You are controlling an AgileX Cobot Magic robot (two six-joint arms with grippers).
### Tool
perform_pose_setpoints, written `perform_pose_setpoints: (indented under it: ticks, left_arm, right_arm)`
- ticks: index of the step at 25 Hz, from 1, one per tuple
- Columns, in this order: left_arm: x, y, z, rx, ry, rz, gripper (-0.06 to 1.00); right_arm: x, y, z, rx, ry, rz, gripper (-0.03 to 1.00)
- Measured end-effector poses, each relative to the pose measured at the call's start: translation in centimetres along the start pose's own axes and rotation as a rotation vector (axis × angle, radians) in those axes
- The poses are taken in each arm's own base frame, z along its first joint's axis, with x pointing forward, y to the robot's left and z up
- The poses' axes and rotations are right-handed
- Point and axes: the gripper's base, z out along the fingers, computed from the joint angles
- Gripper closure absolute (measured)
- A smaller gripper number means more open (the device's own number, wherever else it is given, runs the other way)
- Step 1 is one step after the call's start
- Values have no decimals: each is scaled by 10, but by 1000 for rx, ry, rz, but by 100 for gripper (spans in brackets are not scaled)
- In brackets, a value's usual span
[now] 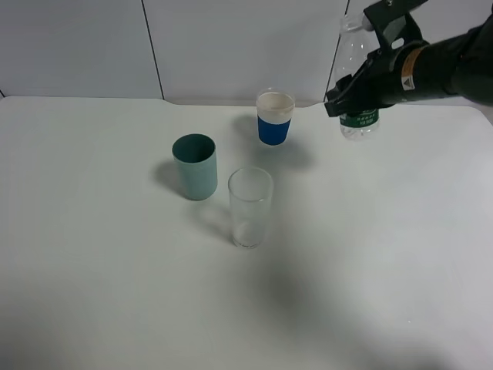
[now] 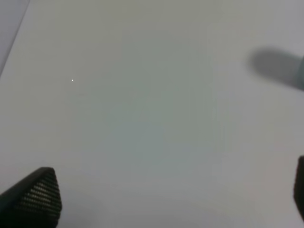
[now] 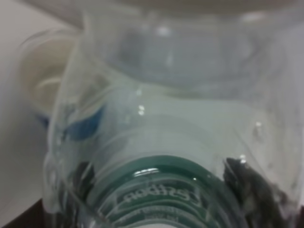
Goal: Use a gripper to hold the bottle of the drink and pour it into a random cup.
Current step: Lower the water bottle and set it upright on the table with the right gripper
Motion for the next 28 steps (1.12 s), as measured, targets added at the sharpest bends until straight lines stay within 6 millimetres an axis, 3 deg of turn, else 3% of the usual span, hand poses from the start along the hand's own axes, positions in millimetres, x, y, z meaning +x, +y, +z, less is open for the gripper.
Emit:
perform_pose_setpoints:
  ticks: [9, 20, 28]
  left_arm:
    - [0, 0, 0, 0, 0, 0, -5]
    - [0, 0, 0, 0, 0, 0, -5]
    - [0, 0, 0, 0, 0, 0, -5]
  right_arm:
    - [30, -2, 0, -82, -263, 62, 41]
    - [72, 10, 43, -162, -186, 82, 41]
    - [81, 20, 54, -243, -283, -29, 41]
